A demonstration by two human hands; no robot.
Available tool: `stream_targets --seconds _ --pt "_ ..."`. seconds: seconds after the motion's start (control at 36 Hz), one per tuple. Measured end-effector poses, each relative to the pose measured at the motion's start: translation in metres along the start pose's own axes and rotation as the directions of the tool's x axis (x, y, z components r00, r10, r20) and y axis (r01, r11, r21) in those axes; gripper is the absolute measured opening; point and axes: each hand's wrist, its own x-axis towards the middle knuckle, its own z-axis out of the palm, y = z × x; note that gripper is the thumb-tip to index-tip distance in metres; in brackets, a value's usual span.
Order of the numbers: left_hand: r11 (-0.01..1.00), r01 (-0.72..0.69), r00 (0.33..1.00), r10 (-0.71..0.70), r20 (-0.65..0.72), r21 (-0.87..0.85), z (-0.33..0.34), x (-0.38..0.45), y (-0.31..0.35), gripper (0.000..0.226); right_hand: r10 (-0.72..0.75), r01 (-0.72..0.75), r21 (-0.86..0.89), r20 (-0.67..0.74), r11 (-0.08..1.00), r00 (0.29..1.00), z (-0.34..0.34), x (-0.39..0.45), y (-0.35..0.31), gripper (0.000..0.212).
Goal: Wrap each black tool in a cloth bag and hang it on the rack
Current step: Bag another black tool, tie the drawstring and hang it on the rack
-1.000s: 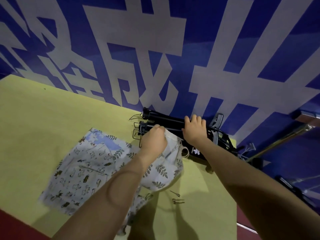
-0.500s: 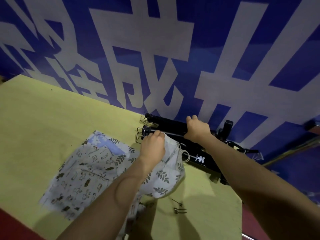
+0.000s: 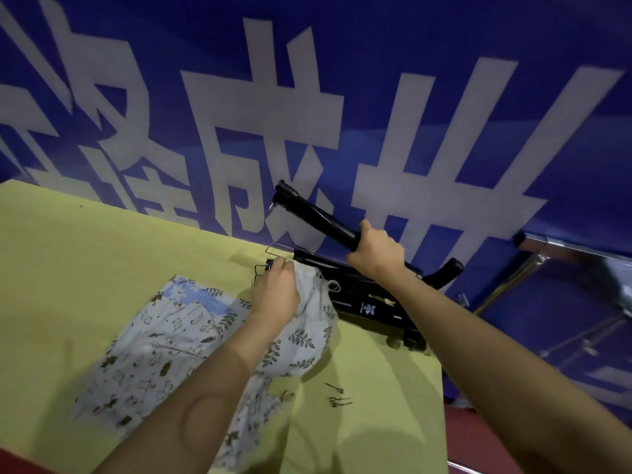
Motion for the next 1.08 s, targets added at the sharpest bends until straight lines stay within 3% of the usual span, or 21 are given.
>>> stream_targets --seconds 0.17,0.33,0.53,0.67,0.75,0.89,1.08 --pt "0.997 -0.022 0.999 0.02 -0.029 -0.08 -0.013 -0.017 -0.002 0.051 -0.04 0.041 0.087 -0.021 0.995 0.999 -0.012 -0.037 0.006 0.042" --pt "0.972 -0.031 0.998 0.019 -0.055 -0.232 -0.018 -0.031 -0.005 0.056 -0.117 0.121 0.042 -0.086 0.992 0.989 -0.02 -0.074 0.013 0.036" --pt "0.962 -0.051 0.998 0.037 -0.057 -0.269 -0.031 -0.048 -0.001 0.053 -0.144 0.198 0.144 -0.316 0.97 0.938 -0.038 -0.11 0.018 0.03" --pt "0.963 -0.06 0.997 0.049 -0.051 -0.263 -0.042 -0.056 0.005 0.058 -0.181 0.252 0.098 -0.457 0.963 0.871 -0.054 -0.125 0.017 0.034" --pt "0.952 -0.07 0.997 0.055 -0.058 -0.297 -0.046 -0.058 0.006 0.061 -0.187 0.236 0.065 -0.425 0.97 0.886 -0.057 -0.13 0.021 0.032" --pt "0.908 -0.079 0.997 0.061 -0.056 -0.412 -0.048 -0.058 0.005 0.067 -0.176 0.179 -0.012 -0.258 0.984 0.95 -0.047 -0.141 0.034 0.032" --pt "0.85 -0.132 0.991 0.112 -0.07 -0.51 -0.048 -0.062 -0.002 0.075 -0.086 0.083 -0.063 -0.046 0.995 0.995 -0.014 -0.15 0.049 0.047"
